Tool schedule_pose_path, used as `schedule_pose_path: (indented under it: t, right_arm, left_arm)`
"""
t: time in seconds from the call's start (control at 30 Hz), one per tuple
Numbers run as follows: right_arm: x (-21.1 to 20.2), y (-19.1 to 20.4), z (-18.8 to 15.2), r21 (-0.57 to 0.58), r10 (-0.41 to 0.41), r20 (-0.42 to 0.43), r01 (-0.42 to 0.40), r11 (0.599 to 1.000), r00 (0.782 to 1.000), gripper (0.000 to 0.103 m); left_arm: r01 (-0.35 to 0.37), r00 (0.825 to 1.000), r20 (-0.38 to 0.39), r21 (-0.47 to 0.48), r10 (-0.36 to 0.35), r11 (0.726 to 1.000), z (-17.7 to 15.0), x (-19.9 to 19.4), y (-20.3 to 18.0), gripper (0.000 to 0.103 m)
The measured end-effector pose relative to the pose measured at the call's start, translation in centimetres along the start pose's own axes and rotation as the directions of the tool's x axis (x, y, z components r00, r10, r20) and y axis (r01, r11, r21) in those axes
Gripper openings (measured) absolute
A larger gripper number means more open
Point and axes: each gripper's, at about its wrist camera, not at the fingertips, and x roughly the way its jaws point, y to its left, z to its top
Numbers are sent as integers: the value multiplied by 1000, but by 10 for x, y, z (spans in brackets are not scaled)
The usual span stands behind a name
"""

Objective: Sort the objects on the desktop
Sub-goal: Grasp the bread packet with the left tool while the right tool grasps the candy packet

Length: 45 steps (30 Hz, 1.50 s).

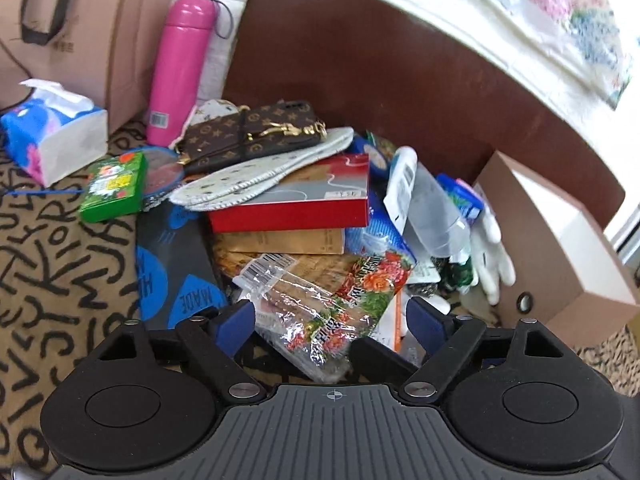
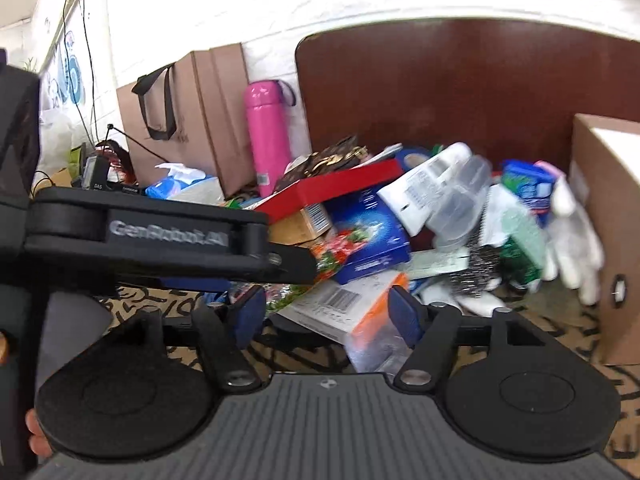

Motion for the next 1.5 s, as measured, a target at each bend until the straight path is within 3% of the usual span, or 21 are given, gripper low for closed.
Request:
schedule_pose_path:
  t: [0.17,0.27,0.33,0.4,0.5,0.8,0.87,0.9,0.93,0.97,1.07,1.13,1.33,1.37,1.4,1.47,1.5]
  right_arm:
    - [22,-1,2,39,45,-4,-45,998,999,60]
    - [31,-2,2,51,54,-14,-53,997,998,54]
    - [34,-5,3,80,48,-21,-46,996,999,42]
    - [33,-9,4,105,59,-29,-55,993,998,37]
    - [29,-4,5,69,17,-32,-14,998,999,35]
    - [-21,-11,12,57,-11,73,7,998,997,36]
    - [-25,-14,8,65,-2,107,-5,998,994,39]
    - [-25,-14,8,63,-3,106,-3,998,994,46]
    - [-24,-14,7,54,-11,102,6,999,995,50]
    - [-23,-13,7,43,-23,99,19,999,995,57]
    - [-14,-15,6,55,-14,70,10,998,997,56]
    - [-4,-15,5,84,18,35,-21,996,999,55]
    - [18,-14,-1,116,39,7,-39,993,999,50]
    - [22,-16,-1,127,45,5,-45,991,999,47]
    - [26,-18,-1,141,60,5,-60,988,998,38]
    - [31,-20,0,179,98,-2,-96,979,995,25]
    - [30,-20,0,186,102,-1,-100,977,995,21]
  left_arm:
    - [18,1000,-26,57,-17,998,2,14,-8,91]
    - [11,999,-40,71,-9,997,4,21,-13,85]
    - [38,998,-54,52,-36,998,6,21,-11,62]
    - [58,997,-61,47,-55,997,7,20,-14,59]
    - [66,997,-46,102,-61,993,4,14,-27,44]
    - [87,995,30,177,-94,980,1,-15,-71,46]
    - [95,994,47,147,-103,985,-1,-16,-68,66]
    - [73,995,56,111,-79,991,-1,-16,-64,78]
    - [43,996,69,67,-48,997,-2,-16,-57,86]
    - [25,997,77,21,-26,999,-3,-15,-49,86]
    - [39,999,41,-127,-35,991,-1,-7,-17,77]
    - [52,999,12,-195,-50,979,1,3,-2,64]
    - [52,998,-11,-275,-57,960,0,21,19,69]
    - [52,998,-7,-273,-56,961,0,23,19,69]
    - [50,999,-8,-269,-54,962,1,25,18,68]
    - [39,999,-12,-257,-43,966,3,28,15,59]
    - [36,999,-9,-251,-39,967,4,28,14,41]
